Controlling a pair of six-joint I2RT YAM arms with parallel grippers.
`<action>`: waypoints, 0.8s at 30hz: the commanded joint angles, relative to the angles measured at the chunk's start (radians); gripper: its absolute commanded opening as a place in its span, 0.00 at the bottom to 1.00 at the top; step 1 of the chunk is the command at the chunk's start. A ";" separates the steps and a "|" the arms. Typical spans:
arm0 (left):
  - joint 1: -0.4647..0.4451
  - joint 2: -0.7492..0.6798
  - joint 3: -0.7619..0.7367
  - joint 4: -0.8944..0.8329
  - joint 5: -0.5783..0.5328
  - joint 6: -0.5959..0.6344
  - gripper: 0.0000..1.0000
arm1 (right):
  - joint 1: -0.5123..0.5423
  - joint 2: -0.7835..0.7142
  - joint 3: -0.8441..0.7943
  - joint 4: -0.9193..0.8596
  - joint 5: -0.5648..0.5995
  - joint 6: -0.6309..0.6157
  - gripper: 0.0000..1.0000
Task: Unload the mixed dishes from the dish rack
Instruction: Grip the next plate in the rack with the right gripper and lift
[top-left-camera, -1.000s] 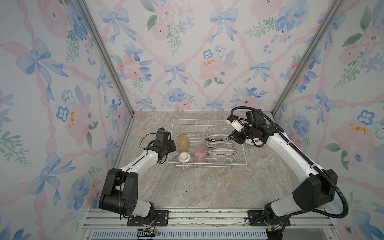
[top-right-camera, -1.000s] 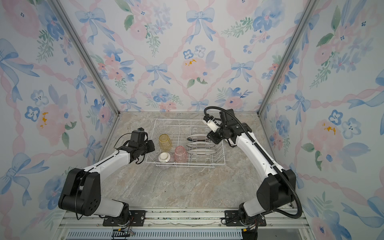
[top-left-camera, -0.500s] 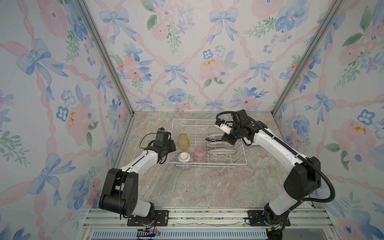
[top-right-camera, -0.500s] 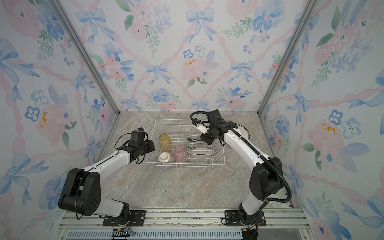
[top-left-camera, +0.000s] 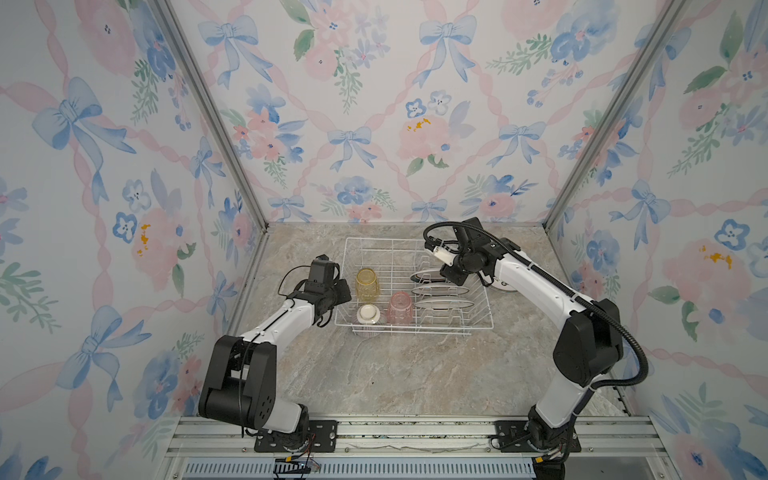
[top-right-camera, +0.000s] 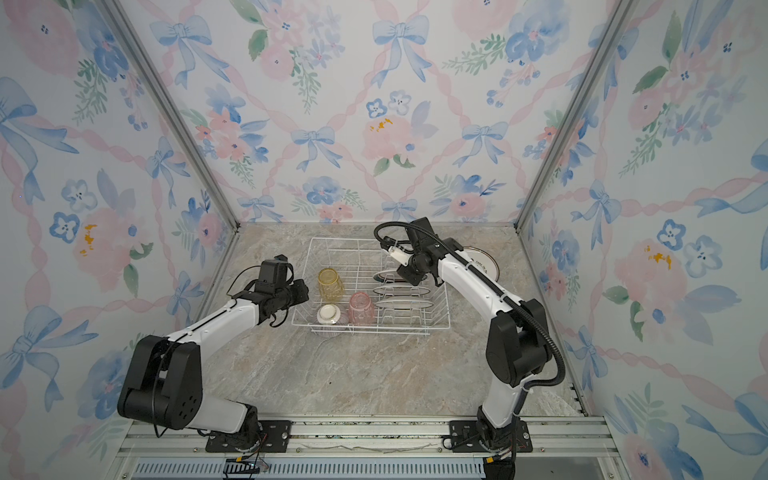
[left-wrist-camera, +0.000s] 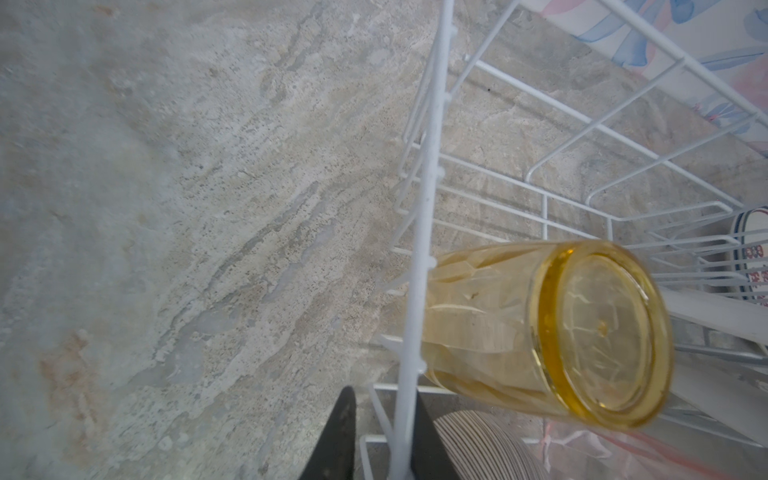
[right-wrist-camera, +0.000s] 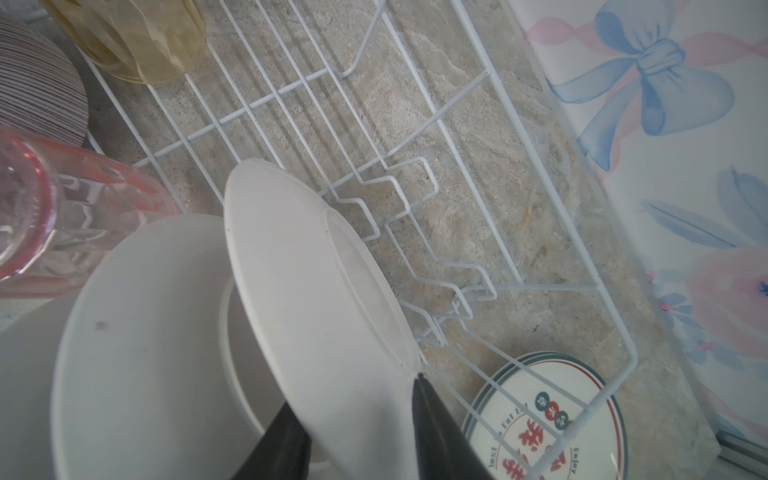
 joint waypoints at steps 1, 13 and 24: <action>0.031 0.020 0.016 -0.015 -0.042 0.018 0.21 | 0.017 0.040 0.049 0.001 0.010 -0.027 0.40; 0.051 0.032 0.013 -0.011 -0.041 0.020 0.21 | 0.020 0.091 0.090 -0.039 0.021 -0.062 0.23; 0.051 0.063 0.046 -0.007 -0.024 0.023 0.21 | 0.046 0.027 -0.021 0.106 0.127 -0.122 0.00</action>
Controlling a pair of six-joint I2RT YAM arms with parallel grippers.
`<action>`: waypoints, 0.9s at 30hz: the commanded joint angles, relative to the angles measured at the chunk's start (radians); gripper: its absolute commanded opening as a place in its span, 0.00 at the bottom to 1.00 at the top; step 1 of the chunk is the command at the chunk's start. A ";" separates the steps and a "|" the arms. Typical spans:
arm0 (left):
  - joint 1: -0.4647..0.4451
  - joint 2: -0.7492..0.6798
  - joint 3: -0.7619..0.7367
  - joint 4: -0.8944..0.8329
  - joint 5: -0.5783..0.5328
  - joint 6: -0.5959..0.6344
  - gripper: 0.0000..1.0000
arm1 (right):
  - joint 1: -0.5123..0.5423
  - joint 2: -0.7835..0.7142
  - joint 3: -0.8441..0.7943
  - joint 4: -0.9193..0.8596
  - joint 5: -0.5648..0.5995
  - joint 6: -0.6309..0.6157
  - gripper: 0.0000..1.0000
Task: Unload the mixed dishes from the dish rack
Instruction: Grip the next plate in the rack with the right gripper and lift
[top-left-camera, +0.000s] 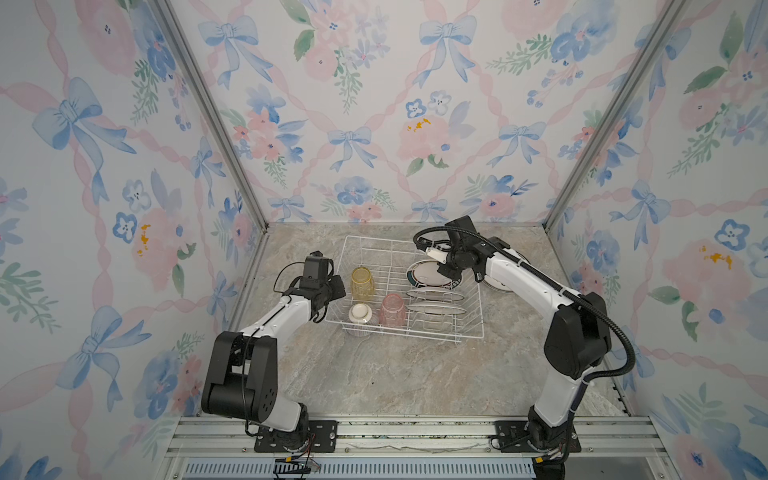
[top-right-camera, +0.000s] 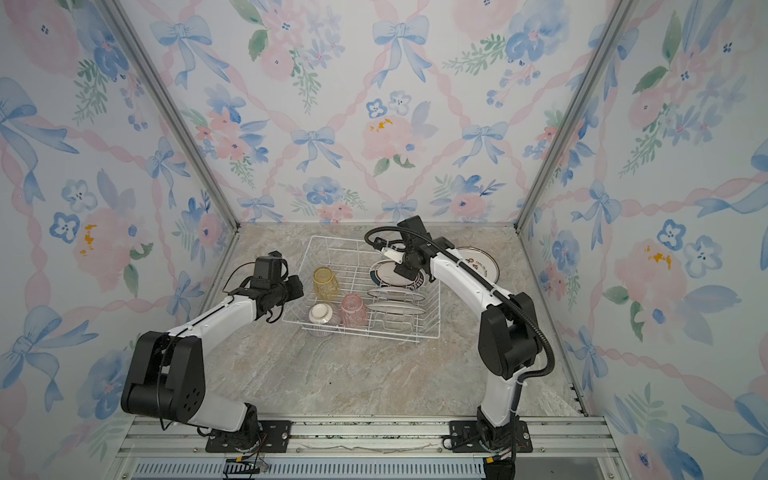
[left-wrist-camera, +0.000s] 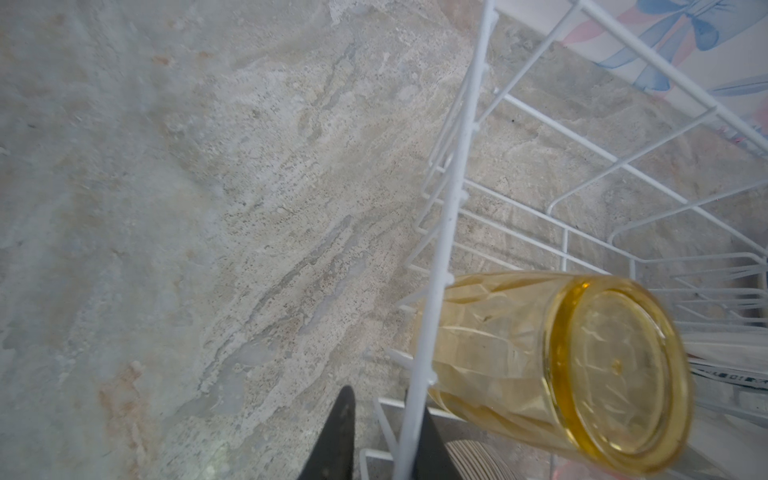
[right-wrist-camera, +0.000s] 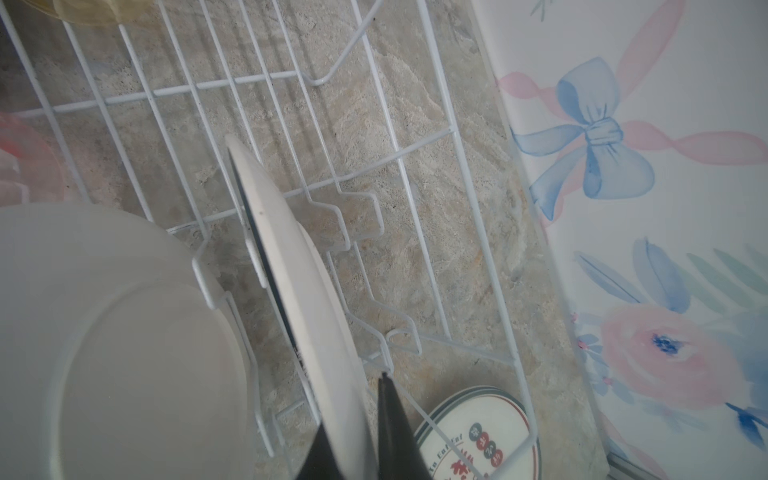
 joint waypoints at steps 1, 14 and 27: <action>0.003 0.029 0.018 -0.022 -0.012 -0.016 0.21 | 0.022 -0.033 -0.059 0.040 0.047 0.025 0.00; -0.001 0.024 0.016 -0.021 -0.011 -0.018 0.21 | 0.019 -0.139 -0.088 0.169 0.094 0.045 0.00; -0.008 0.026 0.010 -0.017 -0.011 -0.021 0.21 | -0.020 -0.224 -0.037 0.159 0.026 0.143 0.00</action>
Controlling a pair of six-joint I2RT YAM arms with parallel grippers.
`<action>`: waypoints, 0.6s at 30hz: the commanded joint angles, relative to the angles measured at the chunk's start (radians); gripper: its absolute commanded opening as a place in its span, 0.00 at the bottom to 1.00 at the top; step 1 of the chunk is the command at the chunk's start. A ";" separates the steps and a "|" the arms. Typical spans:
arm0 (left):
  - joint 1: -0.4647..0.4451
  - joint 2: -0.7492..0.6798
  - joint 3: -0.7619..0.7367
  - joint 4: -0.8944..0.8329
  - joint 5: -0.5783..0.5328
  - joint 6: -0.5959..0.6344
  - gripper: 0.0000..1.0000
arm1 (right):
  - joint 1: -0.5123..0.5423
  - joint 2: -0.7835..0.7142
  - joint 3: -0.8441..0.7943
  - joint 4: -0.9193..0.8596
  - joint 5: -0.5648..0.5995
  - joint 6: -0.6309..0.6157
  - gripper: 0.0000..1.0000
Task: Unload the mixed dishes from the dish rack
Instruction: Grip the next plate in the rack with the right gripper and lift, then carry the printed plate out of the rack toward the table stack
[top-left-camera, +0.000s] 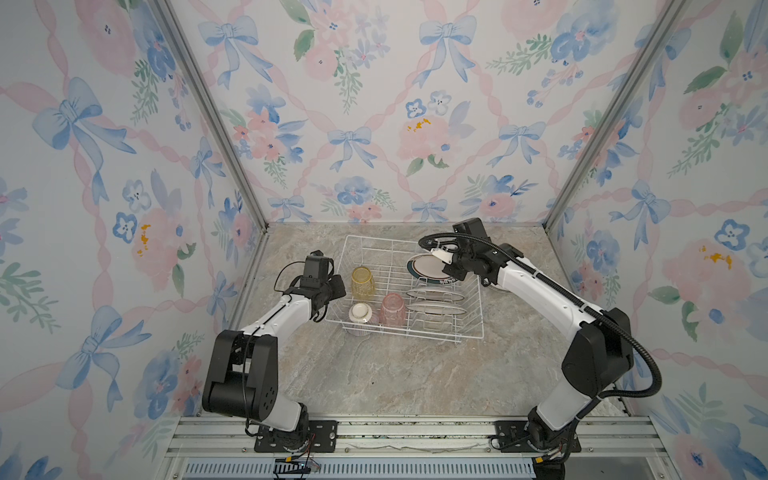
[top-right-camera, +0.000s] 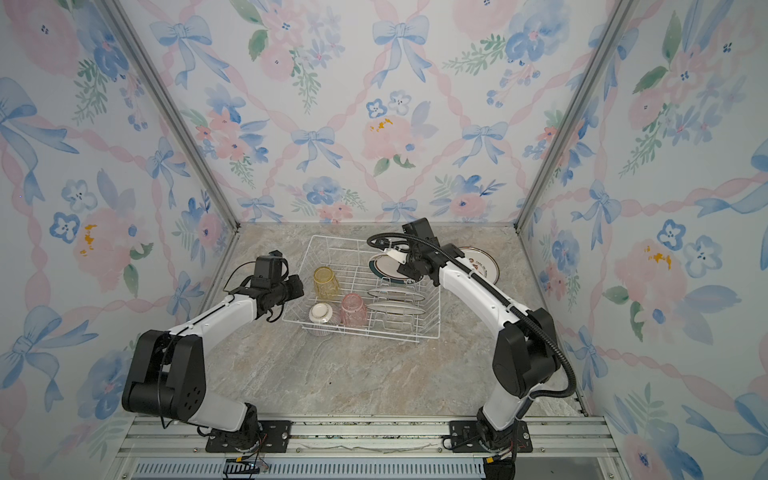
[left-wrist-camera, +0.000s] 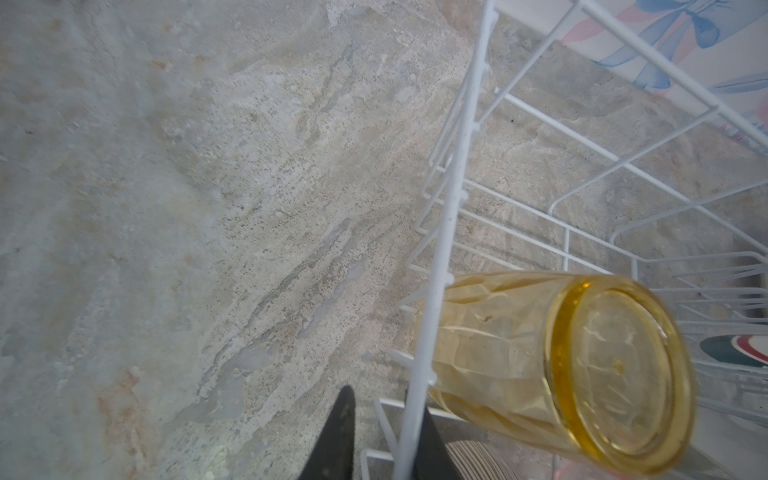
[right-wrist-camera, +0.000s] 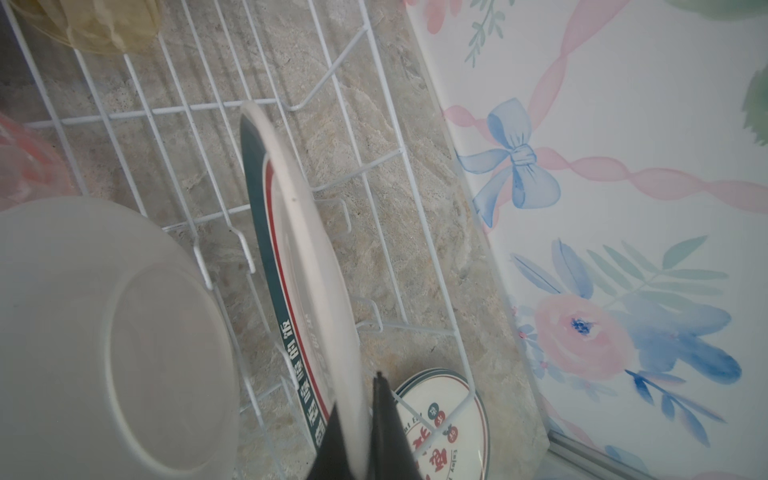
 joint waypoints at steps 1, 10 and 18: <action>-0.007 0.022 0.007 -0.017 -0.009 -0.027 0.21 | -0.027 -0.076 0.061 0.076 -0.029 0.172 0.00; -0.010 0.024 0.010 -0.016 -0.006 -0.025 0.21 | -0.113 -0.136 0.073 0.084 -0.176 0.327 0.00; -0.013 0.029 0.014 -0.016 -0.003 -0.021 0.21 | -0.277 -0.181 0.055 0.152 -0.331 0.611 0.00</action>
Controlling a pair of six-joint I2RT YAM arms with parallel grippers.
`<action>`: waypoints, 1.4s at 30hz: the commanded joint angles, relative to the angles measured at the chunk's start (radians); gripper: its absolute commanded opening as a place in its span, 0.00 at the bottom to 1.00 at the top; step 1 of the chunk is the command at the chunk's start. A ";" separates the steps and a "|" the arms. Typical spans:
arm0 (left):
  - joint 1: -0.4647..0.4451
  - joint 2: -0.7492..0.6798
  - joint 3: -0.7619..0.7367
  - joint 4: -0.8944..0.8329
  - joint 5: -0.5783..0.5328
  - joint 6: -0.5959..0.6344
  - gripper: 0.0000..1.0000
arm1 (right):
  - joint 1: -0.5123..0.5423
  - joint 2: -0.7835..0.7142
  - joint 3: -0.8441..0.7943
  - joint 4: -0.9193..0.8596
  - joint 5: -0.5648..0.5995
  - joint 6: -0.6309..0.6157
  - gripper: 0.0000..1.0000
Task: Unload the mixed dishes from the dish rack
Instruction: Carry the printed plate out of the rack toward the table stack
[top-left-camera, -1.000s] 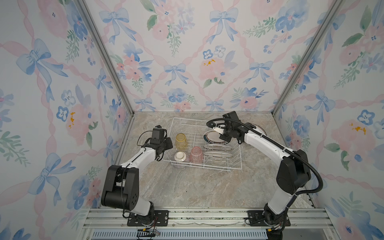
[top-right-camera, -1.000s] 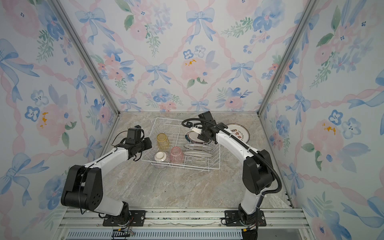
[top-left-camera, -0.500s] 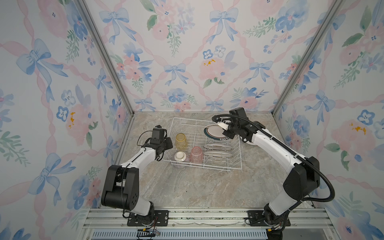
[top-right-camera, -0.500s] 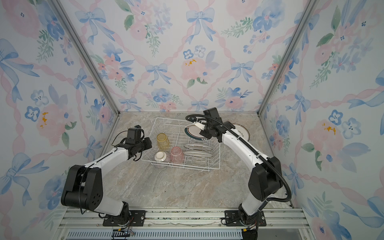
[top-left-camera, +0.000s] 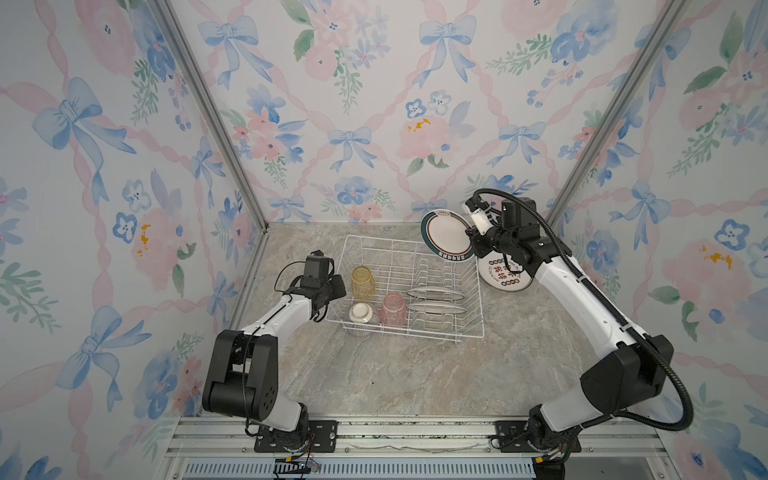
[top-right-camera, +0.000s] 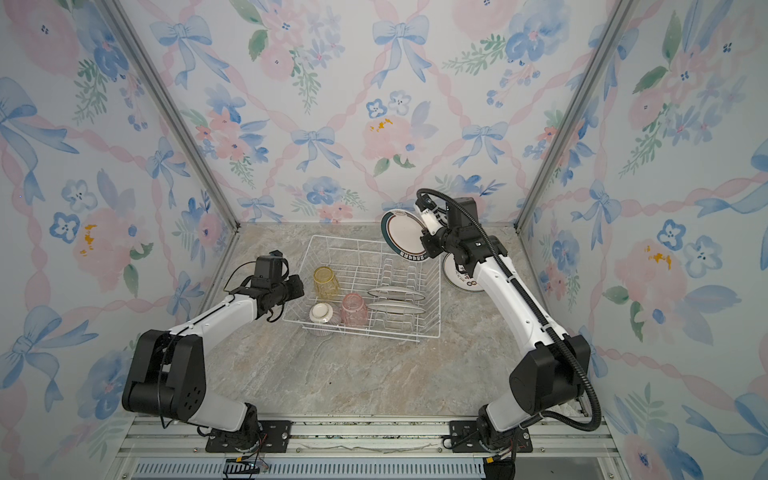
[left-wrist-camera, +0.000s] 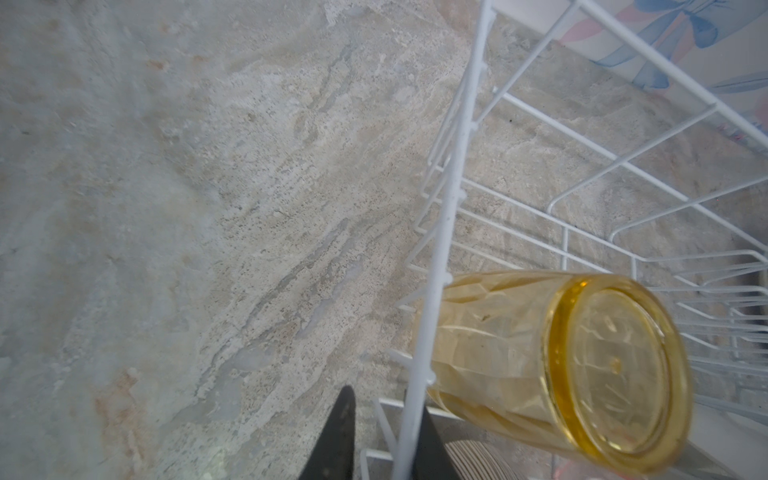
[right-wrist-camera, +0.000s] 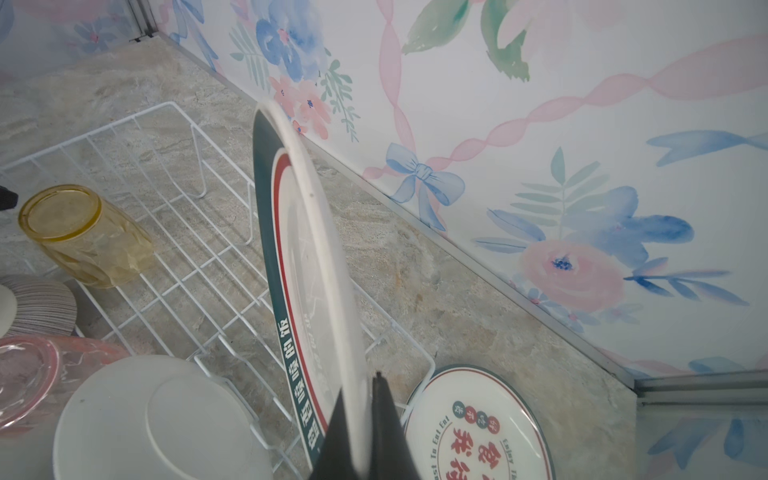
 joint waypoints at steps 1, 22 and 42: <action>-0.009 0.029 0.015 -0.016 -0.003 -0.019 0.21 | -0.078 -0.054 0.009 0.097 -0.104 0.199 0.00; -0.022 0.052 0.031 -0.017 -0.014 -0.032 0.21 | -0.536 0.047 -0.170 0.282 -0.307 1.016 0.00; -0.024 0.042 0.013 -0.018 -0.031 -0.048 0.21 | -0.619 0.258 -0.361 0.393 -0.423 1.190 0.00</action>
